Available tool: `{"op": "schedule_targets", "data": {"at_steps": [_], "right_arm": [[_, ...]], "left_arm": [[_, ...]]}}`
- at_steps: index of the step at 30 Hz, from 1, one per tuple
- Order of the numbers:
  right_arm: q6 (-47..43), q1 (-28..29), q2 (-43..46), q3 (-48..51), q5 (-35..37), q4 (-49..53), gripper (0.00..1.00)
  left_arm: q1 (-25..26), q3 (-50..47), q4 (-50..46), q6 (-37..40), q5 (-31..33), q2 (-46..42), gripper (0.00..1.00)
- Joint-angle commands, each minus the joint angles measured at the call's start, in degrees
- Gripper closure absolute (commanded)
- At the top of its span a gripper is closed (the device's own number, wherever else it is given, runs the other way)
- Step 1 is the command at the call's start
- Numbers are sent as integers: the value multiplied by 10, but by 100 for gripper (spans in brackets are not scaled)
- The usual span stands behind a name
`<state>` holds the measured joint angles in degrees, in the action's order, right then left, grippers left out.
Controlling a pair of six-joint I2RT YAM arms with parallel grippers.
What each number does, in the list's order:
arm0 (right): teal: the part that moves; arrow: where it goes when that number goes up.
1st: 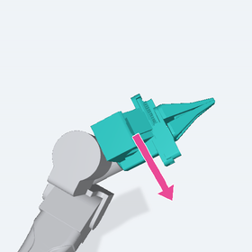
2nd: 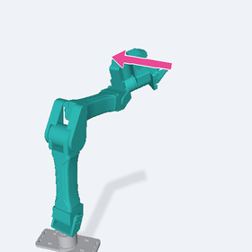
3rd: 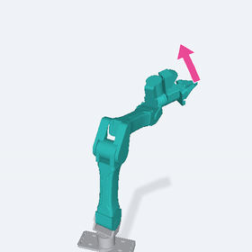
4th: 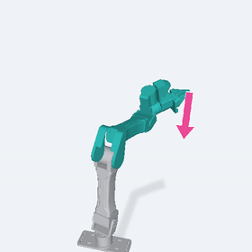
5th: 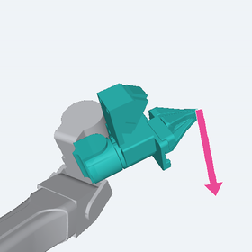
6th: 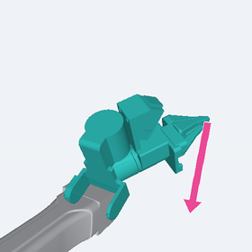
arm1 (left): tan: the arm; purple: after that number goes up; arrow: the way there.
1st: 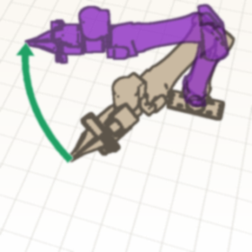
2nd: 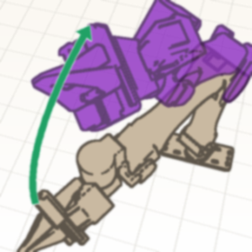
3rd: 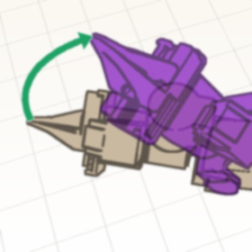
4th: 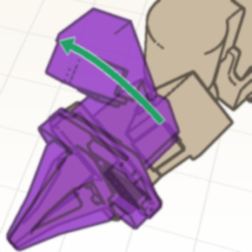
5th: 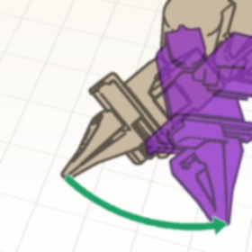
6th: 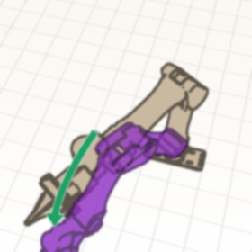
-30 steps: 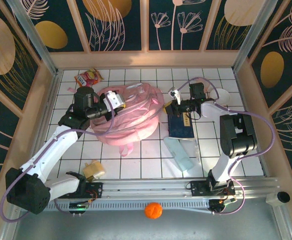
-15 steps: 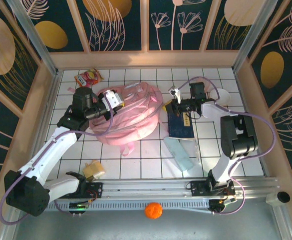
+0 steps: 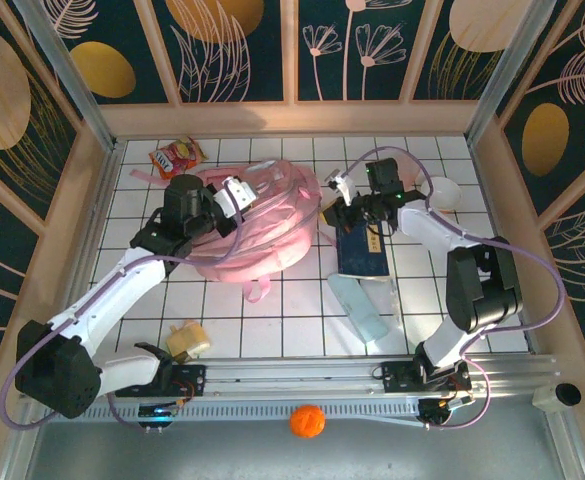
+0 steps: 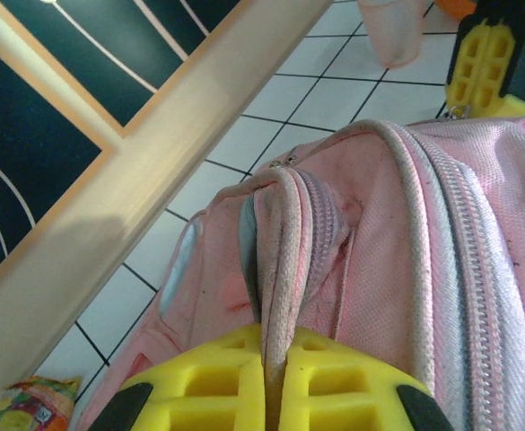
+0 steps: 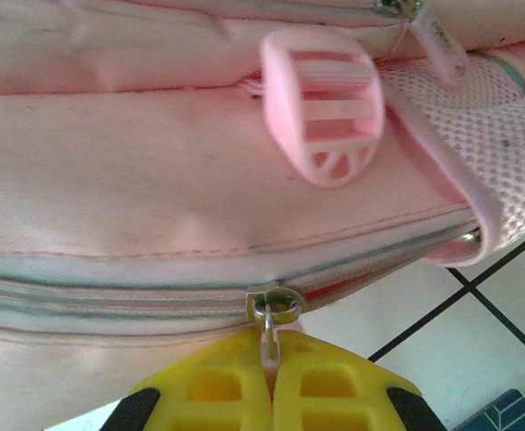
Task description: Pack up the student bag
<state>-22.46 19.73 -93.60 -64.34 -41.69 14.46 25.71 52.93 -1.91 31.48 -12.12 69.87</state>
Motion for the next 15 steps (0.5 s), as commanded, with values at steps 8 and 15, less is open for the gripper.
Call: {"op": "schedule_targets", "data": {"at_steps": [8, 15], "right_arm": [[90, 87, 80, -24, 35, 70, 100], [242, 147, 182, 57, 76, -25, 100]], "left_arm": [[60, 49, 56, -174, 124, 44, 100], [78, 46, 65, -334, 166, 56, 100]]}}
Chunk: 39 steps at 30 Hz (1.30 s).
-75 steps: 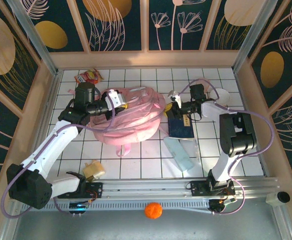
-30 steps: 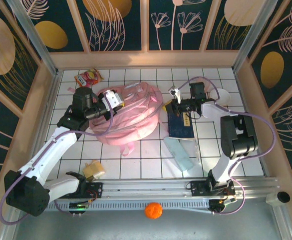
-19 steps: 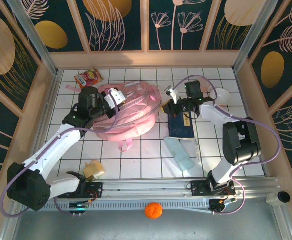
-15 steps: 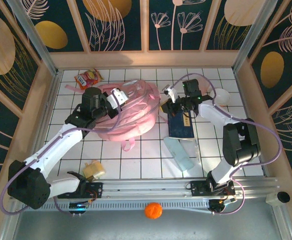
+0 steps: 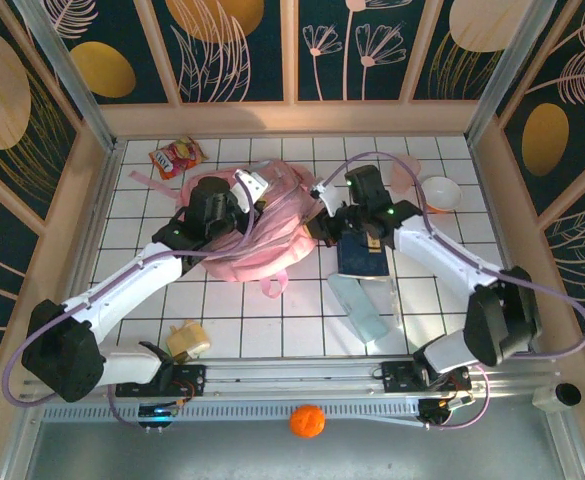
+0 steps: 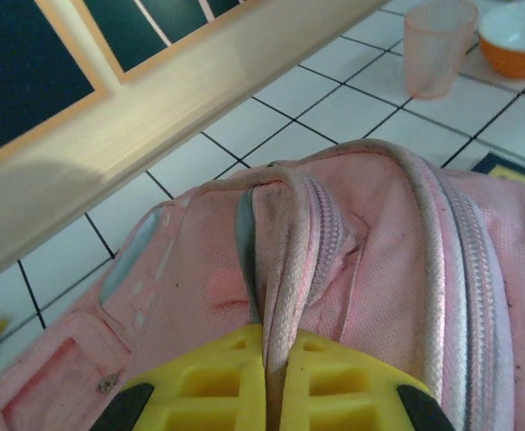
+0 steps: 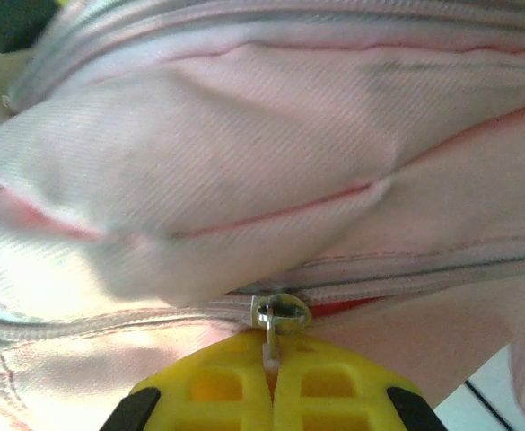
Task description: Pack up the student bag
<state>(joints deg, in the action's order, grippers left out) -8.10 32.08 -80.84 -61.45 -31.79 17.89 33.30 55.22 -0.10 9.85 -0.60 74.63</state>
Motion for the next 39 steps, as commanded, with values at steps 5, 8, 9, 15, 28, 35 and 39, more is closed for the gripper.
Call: {"op": "schedule_targets", "data": {"at_steps": [5, 8, 9, 15, 28, 35, 39], "right_arm": [[165, 73, 101, 66, 7, -82, 100], [212, 79, 101, 57, 27, -39, 100], [222, 78, 98, 49, 29, -17, 100], [188, 63, 104, 22, 37, 86, 100], [247, 109, 41, -11, 44, 21, 100], [303, 75, 70, 64, 68, -33, 100], [327, 44, 86, 105, 78, -61, 100]], "left_arm": [[24, 25, 26, -152, 61, 17, 100], [26, 15, 8, -127, 79, 19, 100], [26, 12, 1, -107, 82, 18, 100], [26, 1, -45, -26, 174, 15, 100], [42, 27, -10, -161, 129, 53, 100], [50, 18, 24, -239, 53, 53, 100], [50, -33, 27, -232, -15, 36, 97]]}}
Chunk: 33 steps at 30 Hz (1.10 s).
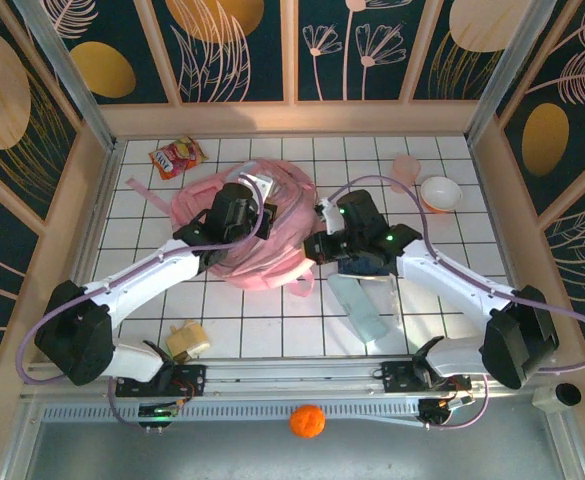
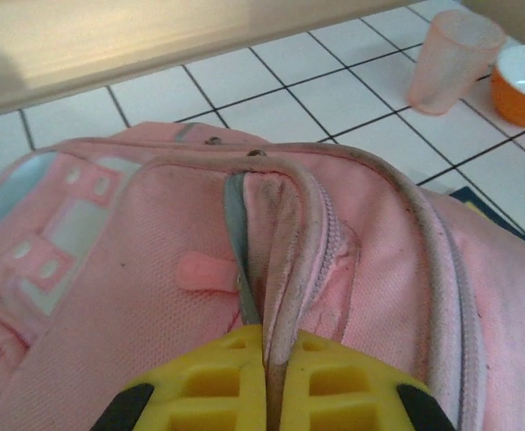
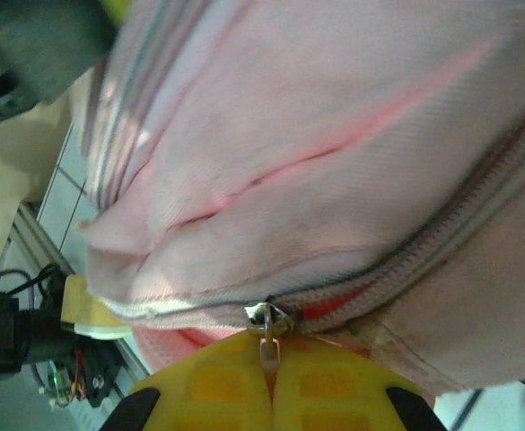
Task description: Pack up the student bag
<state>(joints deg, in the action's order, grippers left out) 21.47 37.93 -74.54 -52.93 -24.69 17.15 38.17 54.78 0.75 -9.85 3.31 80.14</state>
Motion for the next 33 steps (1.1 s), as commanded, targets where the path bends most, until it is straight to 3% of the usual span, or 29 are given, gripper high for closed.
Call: {"op": "schedule_targets", "data": {"at_steps": [1, 5, 12, 16, 18, 23, 27, 33], "right_arm": [[31, -14, 25, 28, 18, -61, 100], [42, -27, 30, 69, 33, -113, 100], [23, -59, 28, 84, 24, -127, 100], [7, -62, 18, 73, 15, -111, 100], [4, -62, 17, 70, 14, -106, 100], [5, -62, 19, 69, 12, -108, 100], [6, -62, 19, 67, 11, -111, 100], [1, -63, 12, 60, 7, -106, 100]], "left_arm": [[1, -39, 18, -23, -60, -24, 90], [0, -71, 8, 39, -57, -59, 41], [-76, -101, -67, 146, -151, -90, 21], [-79, -111, -109, 257, -230, -95, 14], [-79, -109, -133, 306, -272, -87, 1], [-78, -115, -99, 328, -241, -71, 1], [-78, -116, -43, 294, -170, -49, 1], [-75, -116, 7, 280, -136, -6, 7]]}}
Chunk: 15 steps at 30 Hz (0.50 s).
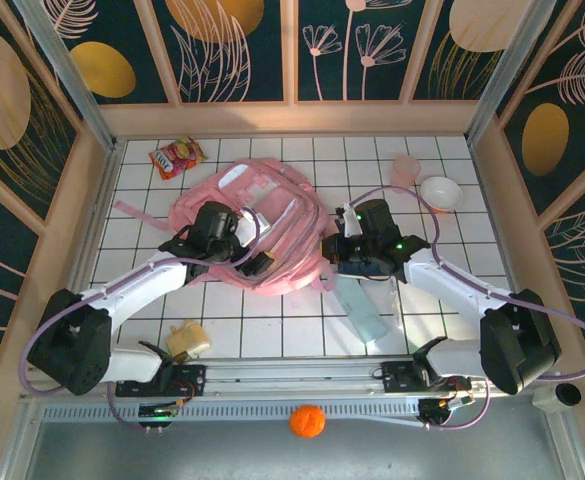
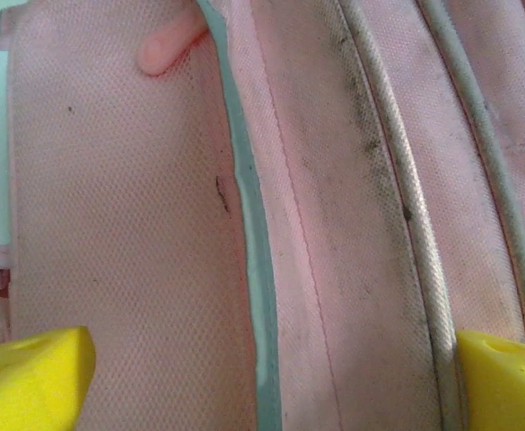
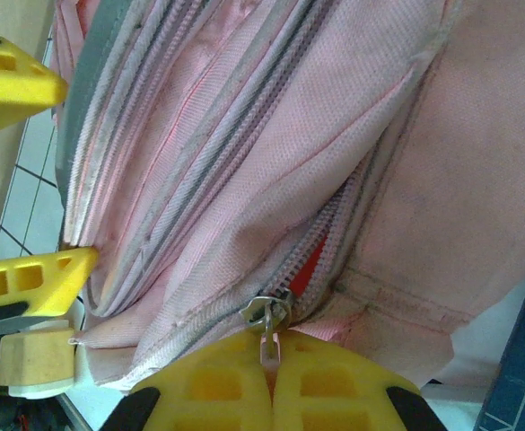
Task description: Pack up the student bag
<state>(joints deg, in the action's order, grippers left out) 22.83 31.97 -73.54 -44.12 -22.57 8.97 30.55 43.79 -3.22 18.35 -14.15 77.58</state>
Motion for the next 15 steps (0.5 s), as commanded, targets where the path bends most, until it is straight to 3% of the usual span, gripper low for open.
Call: {"op": "schedule_targets", "data": {"at_steps": [1, 5, 8, 12, 15], "right_arm": [[-14, -2, 1, -30, -16, -23, 100], [-16, -2, -4, -33, -18, -22, 100], [-16, -3, -12, -38, -12, -22, 100], [-22, -3, -27, -42, -19, -46, 100], [-21, -2, -51, -50, -32, -80, 100]], "left_arm": [[1, -6, 50, 0, 50, 26, 10], [2, -13, 60, -7, 53, 29, 29], [3, -11, 56, -28, 43, 11, 62], [4, 12, 29, -78, 38, -26, 97], [6, 29, 8, -131, 59, -46, 100]]}}
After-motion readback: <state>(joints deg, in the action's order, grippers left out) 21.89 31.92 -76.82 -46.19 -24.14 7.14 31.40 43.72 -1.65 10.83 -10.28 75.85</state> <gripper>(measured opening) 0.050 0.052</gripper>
